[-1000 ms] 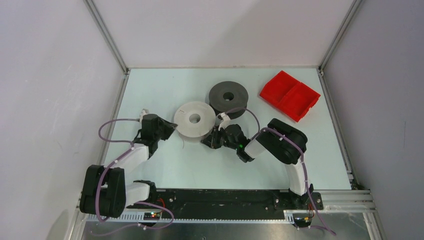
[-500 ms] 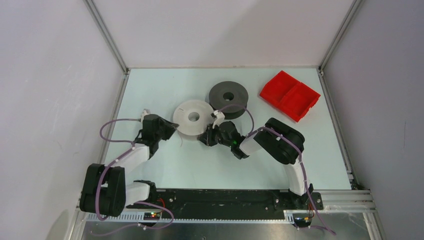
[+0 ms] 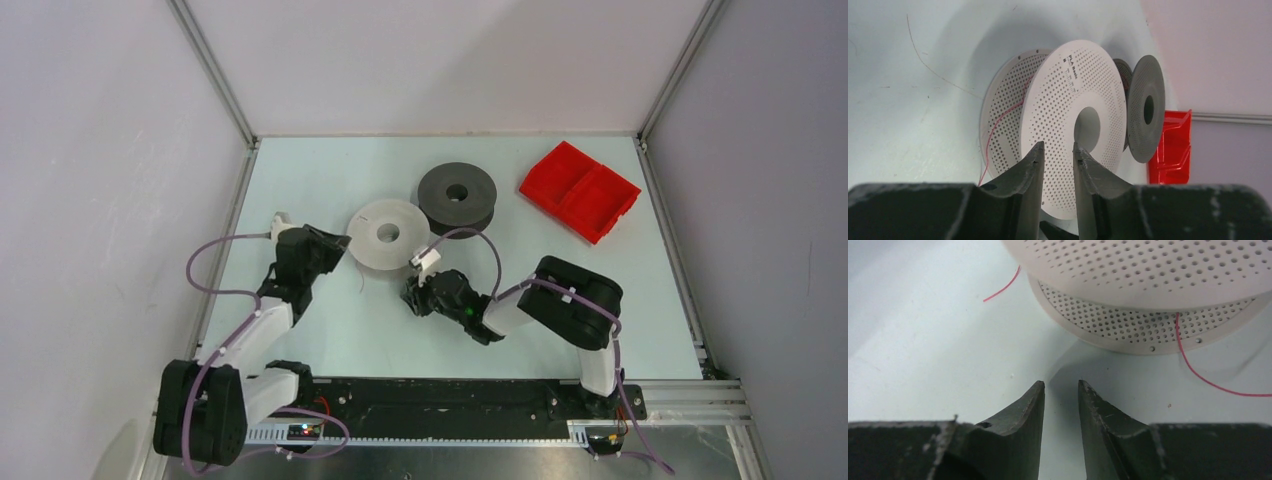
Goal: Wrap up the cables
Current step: Adjust the cable on the cable reel.
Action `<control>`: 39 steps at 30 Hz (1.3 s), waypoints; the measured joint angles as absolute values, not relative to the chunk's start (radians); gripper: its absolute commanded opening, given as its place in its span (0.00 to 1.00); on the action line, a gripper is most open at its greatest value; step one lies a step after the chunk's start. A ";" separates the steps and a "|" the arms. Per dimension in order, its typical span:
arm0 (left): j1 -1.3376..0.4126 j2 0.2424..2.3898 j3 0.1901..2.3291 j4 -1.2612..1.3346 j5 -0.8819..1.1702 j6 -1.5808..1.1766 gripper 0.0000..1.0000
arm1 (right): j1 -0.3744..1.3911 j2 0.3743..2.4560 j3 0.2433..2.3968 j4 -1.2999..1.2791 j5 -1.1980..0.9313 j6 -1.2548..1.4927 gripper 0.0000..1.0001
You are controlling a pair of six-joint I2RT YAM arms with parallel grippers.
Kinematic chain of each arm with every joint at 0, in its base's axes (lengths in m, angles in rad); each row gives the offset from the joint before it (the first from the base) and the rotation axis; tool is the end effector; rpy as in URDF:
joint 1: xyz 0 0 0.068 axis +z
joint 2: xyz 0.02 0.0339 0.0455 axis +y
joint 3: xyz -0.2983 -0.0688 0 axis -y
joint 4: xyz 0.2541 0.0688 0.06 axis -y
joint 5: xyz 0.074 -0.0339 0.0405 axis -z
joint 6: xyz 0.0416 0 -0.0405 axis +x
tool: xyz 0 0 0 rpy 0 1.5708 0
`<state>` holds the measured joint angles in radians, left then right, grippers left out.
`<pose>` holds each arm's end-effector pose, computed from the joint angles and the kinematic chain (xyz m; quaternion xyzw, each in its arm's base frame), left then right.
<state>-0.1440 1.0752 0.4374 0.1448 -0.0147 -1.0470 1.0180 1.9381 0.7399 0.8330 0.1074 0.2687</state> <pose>0.2177 -0.0309 0.2181 -0.3779 0.7706 -0.2826 0.4284 0.2050 0.3238 0.1359 -0.2727 0.7766 0.3042 0.4795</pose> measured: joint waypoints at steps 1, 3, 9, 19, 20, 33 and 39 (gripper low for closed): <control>-0.144 1.062 0.437 0.142 -0.021 -1.047 0.31 | 1.031 1.937 0.732 0.845 0.127 0.239 0.34; -0.144 1.039 0.437 0.133 -0.029 -1.046 0.32 | 1.055 1.930 0.704 0.873 0.163 0.187 0.33; -0.139 0.982 0.440 0.073 -0.068 -1.020 0.38 | 1.058 1.782 0.506 0.933 0.224 0.146 0.37; -0.077 1.002 0.509 0.026 -0.044 -0.993 0.41 | 0.833 1.679 0.423 1.045 0.109 0.387 0.42; -0.074 1.005 0.516 0.022 -0.039 -0.987 0.41 | 0.807 1.698 0.424 1.058 0.088 0.414 0.42; -0.066 1.077 0.547 -0.003 0.006 -0.967 0.41 | 0.714 1.924 0.519 1.213 -0.027 0.656 0.44; -0.066 1.105 0.550 -0.003 0.012 -0.968 0.41 | 0.720 2.030 0.547 1.319 -0.039 0.654 0.32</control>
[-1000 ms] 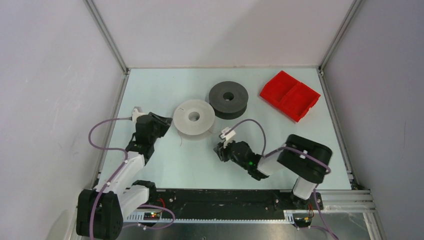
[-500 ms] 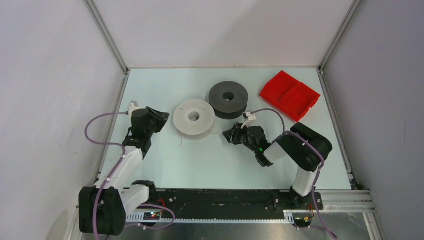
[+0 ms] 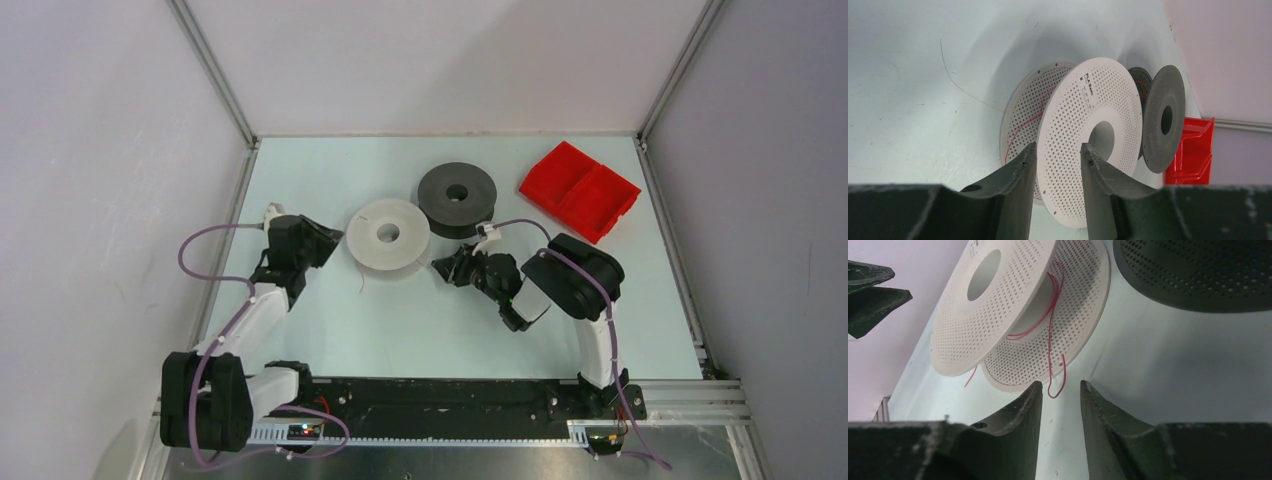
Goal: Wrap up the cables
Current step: Adjust the cable on the cable reel.
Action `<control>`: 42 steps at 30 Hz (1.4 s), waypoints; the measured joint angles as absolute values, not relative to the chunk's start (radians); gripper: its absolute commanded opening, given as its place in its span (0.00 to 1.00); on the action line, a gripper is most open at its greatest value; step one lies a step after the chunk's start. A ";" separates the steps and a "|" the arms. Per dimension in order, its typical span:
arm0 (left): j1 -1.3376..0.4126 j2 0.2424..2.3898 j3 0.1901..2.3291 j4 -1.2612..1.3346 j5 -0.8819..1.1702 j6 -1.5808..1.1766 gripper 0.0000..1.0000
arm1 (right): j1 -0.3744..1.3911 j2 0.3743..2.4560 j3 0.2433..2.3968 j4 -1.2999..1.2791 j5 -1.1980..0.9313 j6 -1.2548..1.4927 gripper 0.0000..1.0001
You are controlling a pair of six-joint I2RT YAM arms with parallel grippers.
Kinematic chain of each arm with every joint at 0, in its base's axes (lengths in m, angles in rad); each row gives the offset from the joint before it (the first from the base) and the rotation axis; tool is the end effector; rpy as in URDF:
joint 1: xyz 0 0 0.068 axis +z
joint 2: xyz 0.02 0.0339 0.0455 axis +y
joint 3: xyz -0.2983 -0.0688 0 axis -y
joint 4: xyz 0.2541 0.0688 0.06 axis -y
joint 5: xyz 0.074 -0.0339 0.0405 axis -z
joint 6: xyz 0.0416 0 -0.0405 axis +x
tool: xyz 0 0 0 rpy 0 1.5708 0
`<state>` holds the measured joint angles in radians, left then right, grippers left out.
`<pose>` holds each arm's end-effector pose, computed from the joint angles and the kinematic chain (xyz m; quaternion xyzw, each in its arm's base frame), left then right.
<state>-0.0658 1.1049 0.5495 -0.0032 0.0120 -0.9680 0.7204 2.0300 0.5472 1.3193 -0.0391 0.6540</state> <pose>0.2310 -0.0157 0.2357 -0.3787 0.7884 -0.2441 0.4188 0.2607 0.2310 0.1142 -0.0379 0.7615 0.4219 0.4906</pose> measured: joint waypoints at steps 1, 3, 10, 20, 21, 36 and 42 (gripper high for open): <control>-0.066 1.109 0.551 -0.003 0.012 -0.968 0.41 | 0.723 2.037 0.553 1.325 -0.036 0.645 0.29; -0.066 1.122 0.556 -0.003 0.012 -0.968 0.42 | 0.731 2.043 0.564 1.334 -0.033 0.615 0.17; -0.065 1.186 0.592 -0.003 0.012 -0.968 0.41 | 0.822 2.040 0.607 1.351 -0.002 0.349 0.00; -0.065 1.227 0.606 -0.002 0.035 -0.967 0.43 | 1.017 2.001 0.723 1.087 0.146 -0.251 0.00; -0.065 1.227 0.606 -0.002 0.036 -0.967 0.43 | 1.031 1.999 0.731 1.053 0.167 -0.295 0.00; -0.059 1.169 0.605 -0.003 0.045 -0.979 0.46 | 1.153 2.105 1.052 0.636 0.499 -0.818 0.00; -0.007 1.068 0.605 -0.026 0.001 -0.979 0.49 | 1.180 2.155 1.083 0.587 0.554 -0.934 0.00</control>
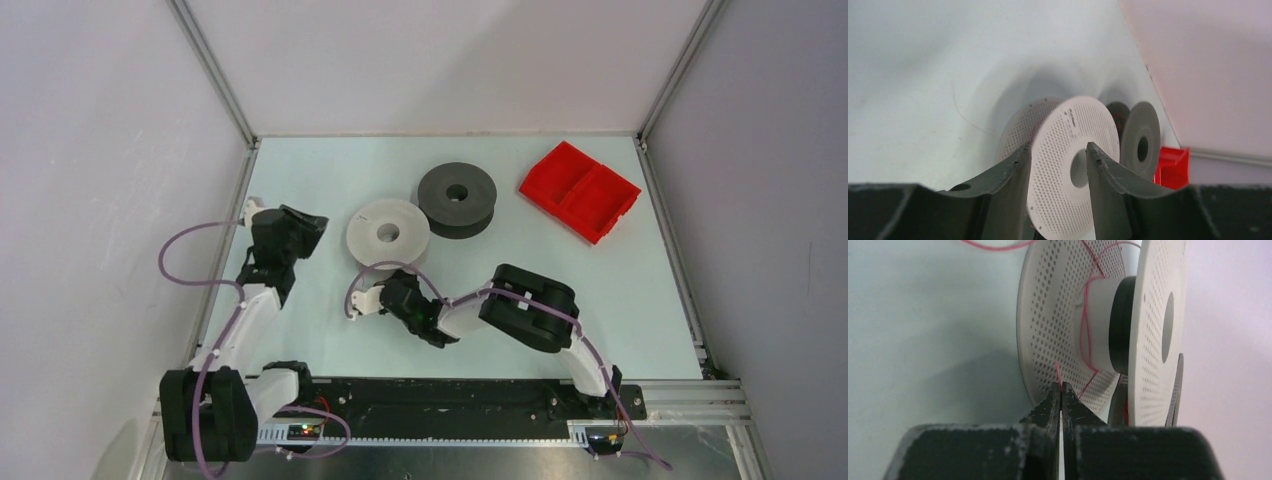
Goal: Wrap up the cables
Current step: Adjust the cable on the cable reel.
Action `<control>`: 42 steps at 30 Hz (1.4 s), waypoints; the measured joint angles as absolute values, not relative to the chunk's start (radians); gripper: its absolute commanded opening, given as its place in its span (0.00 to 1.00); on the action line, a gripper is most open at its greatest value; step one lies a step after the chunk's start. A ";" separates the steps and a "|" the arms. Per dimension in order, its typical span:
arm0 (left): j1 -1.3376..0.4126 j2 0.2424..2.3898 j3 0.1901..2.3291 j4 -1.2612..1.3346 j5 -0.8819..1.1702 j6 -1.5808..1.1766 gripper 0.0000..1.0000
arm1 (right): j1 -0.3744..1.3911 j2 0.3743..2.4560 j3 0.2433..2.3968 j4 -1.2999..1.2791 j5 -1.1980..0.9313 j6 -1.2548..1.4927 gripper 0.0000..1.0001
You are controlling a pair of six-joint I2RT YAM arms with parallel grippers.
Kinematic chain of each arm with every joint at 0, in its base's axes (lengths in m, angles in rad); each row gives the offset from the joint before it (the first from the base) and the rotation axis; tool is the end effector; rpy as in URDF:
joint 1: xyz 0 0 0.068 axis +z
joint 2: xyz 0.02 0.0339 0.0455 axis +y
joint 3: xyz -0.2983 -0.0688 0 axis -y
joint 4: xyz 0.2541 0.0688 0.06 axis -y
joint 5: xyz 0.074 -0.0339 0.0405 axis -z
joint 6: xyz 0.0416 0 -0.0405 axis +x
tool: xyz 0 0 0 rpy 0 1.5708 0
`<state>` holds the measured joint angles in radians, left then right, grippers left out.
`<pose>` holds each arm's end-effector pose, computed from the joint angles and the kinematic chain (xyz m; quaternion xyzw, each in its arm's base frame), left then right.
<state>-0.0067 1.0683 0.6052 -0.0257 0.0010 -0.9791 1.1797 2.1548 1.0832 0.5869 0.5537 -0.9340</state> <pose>0.2325 -0.0016 0.2608 -0.4003 0.7580 -0.2441 0.4535 0.1939 0.4128 0.1170 -0.6477 0.5279 -0.1713 0.5220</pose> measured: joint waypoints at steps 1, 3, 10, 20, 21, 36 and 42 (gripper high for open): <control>0.007 1.058 0.606 -0.033 -0.008 -0.979 0.49 | 1.182 2.159 1.092 0.579 0.558 -0.948 0.00; 0.032 1.040 0.606 -0.049 -0.027 -0.979 0.50 | 1.187 2.172 1.116 0.562 0.564 -0.973 0.00; 0.057 0.992 0.606 -0.084 -0.055 -0.979 0.51 | 1.195 2.223 1.190 0.527 0.595 -1.061 0.02; 0.072 0.981 0.606 -0.094 -0.057 -0.986 0.52 | 1.205 2.249 1.229 0.495 0.614 -1.146 0.25; 0.073 0.981 0.605 -0.094 -0.057 -0.986 0.52 | 1.205 2.249 1.231 0.490 0.616 -1.146 0.28; 0.097 0.967 0.600 -0.100 -0.045 -0.978 0.53 | 1.248 1.938 1.072 0.175 0.346 -0.883 0.59; 0.097 1.008 0.601 -0.099 -0.023 -0.959 0.53 | 1.223 1.736 0.905 0.111 0.142 -0.691 0.55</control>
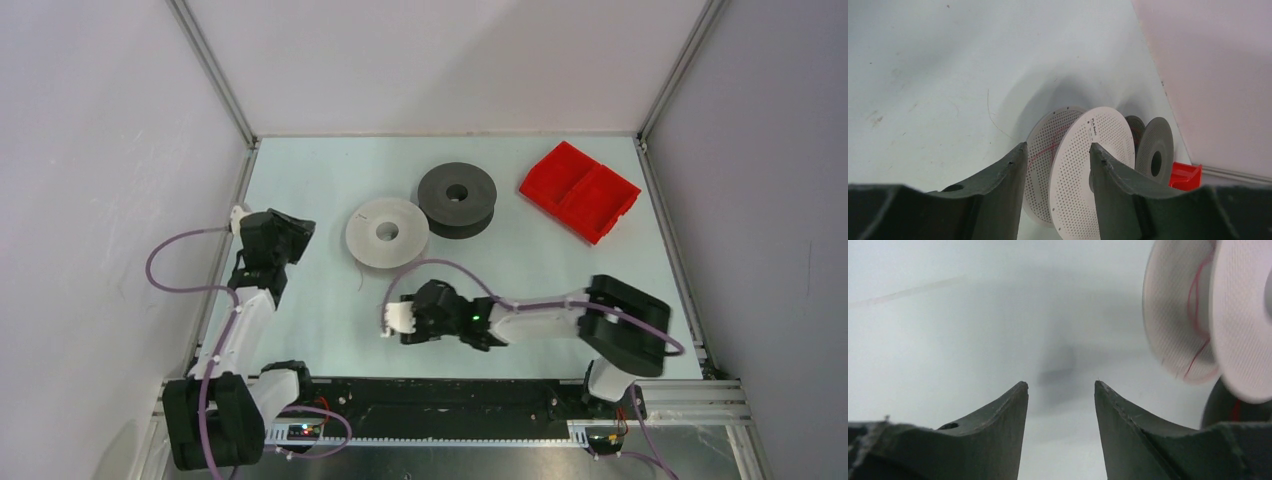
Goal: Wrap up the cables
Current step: Adjust the cable on the cable reel.
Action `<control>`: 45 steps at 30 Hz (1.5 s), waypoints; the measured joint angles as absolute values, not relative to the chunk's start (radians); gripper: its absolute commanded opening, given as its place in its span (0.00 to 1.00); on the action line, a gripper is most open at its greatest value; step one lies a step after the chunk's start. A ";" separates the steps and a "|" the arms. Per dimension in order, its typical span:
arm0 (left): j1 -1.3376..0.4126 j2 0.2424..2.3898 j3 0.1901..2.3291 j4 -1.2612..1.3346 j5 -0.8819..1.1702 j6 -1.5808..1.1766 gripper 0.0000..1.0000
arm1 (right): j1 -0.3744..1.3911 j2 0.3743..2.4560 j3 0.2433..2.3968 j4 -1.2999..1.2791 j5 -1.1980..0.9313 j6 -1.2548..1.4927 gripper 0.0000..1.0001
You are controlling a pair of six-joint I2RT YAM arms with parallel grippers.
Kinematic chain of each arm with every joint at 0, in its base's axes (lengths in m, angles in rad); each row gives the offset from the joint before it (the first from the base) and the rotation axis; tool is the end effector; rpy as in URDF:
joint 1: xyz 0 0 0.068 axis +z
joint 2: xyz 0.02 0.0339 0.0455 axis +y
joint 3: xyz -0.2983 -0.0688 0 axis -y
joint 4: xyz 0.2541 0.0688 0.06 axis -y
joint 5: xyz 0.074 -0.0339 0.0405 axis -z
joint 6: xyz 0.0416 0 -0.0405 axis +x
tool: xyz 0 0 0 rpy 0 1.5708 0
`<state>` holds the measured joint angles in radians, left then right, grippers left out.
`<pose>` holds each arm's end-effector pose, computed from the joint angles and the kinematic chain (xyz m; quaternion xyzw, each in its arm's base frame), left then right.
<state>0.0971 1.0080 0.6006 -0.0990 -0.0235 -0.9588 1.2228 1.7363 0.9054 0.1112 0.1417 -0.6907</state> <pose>0.2179 0.0222 0.2641 -0.4392 0.7413 -0.2027 0.4653 0.1322 0.3471 0.1846 -0.7257 0.5474 0.0461 0.4142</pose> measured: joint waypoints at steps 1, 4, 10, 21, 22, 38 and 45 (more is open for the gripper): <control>0.097 1.021 0.603 -0.100 -0.014 -0.949 0.52 | 1.200 1.686 0.859 0.117 0.077 -0.643 0.53; 0.098 1.074 0.624 -0.095 0.030 -0.920 0.51 | 1.085 1.523 0.725 0.156 -0.101 -0.484 0.50; 0.091 1.185 0.664 -0.073 0.116 -0.868 0.50 | 0.813 1.449 0.616 0.414 -0.353 -0.028 0.39; 0.069 1.250 0.670 -0.058 0.165 -0.837 0.49 | 0.618 1.839 0.612 0.965 -0.445 0.729 0.30; 0.068 1.251 0.670 -0.057 0.165 -0.837 0.49 | 0.606 1.882 0.617 1.000 -0.442 0.785 0.31; 0.023 1.302 0.670 -0.026 0.165 -0.839 0.47 | 0.590 2.117 0.729 1.192 -0.356 1.318 0.30; -0.021 1.307 0.670 -0.008 0.162 -0.840 0.47 | 0.612 2.119 0.730 1.143 -0.331 1.390 0.35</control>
<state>-0.0212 1.3067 0.6701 -0.0082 0.1616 -0.8402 0.6117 2.1189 0.7300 1.1435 -0.3305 1.3899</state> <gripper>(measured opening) 0.470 0.332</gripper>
